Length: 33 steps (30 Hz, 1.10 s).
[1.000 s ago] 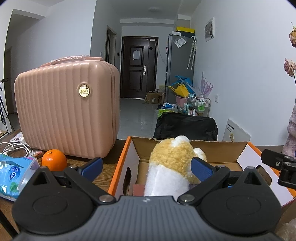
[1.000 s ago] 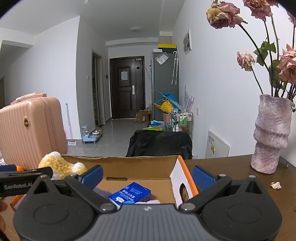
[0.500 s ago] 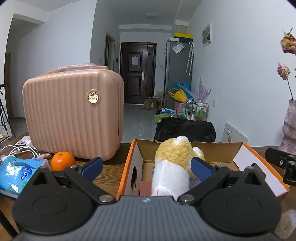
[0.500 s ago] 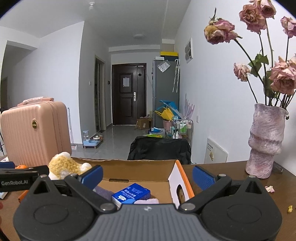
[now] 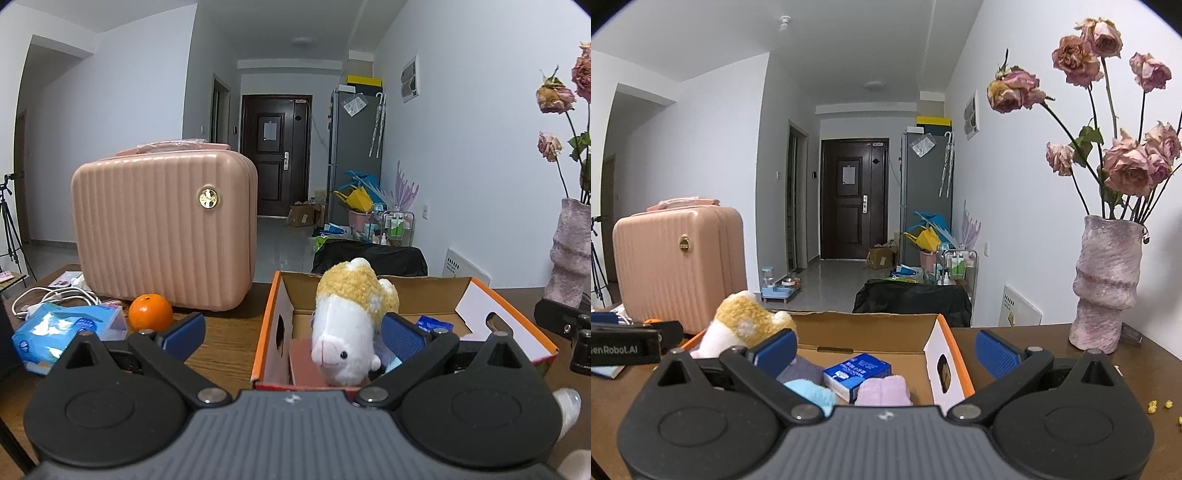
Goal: Organize soft objects
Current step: 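Move both tools back from the box toward the items on the table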
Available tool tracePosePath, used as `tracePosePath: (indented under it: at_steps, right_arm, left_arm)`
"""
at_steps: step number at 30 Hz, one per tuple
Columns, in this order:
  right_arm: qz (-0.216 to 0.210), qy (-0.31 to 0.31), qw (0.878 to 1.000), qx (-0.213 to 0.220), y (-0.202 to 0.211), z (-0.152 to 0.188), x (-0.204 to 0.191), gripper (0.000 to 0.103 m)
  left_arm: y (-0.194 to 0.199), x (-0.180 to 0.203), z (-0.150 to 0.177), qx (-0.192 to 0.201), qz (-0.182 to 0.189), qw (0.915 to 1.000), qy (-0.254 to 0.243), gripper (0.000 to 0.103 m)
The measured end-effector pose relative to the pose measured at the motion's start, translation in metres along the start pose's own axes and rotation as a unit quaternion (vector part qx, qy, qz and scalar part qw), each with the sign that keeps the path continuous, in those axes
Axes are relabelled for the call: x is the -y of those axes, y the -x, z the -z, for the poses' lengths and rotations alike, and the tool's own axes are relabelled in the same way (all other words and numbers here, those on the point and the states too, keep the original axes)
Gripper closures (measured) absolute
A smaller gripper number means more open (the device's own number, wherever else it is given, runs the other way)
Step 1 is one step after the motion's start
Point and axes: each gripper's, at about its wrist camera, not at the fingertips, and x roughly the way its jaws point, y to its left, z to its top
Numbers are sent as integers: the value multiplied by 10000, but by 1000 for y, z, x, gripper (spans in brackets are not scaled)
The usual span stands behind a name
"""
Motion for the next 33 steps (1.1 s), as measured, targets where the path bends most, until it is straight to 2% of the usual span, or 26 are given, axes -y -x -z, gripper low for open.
tracePosePath:
  at_steps: [15,33]
  right_arm:
    - [-58,27,10000,61,57,25,-3,0]
    - [-119,152,9998,-11,104,52,-7,0]
  left_arm:
    - [55,-8,20,2,52,10000,14,0]
    - [103,-8,47,-93,231,9996,-160,0]
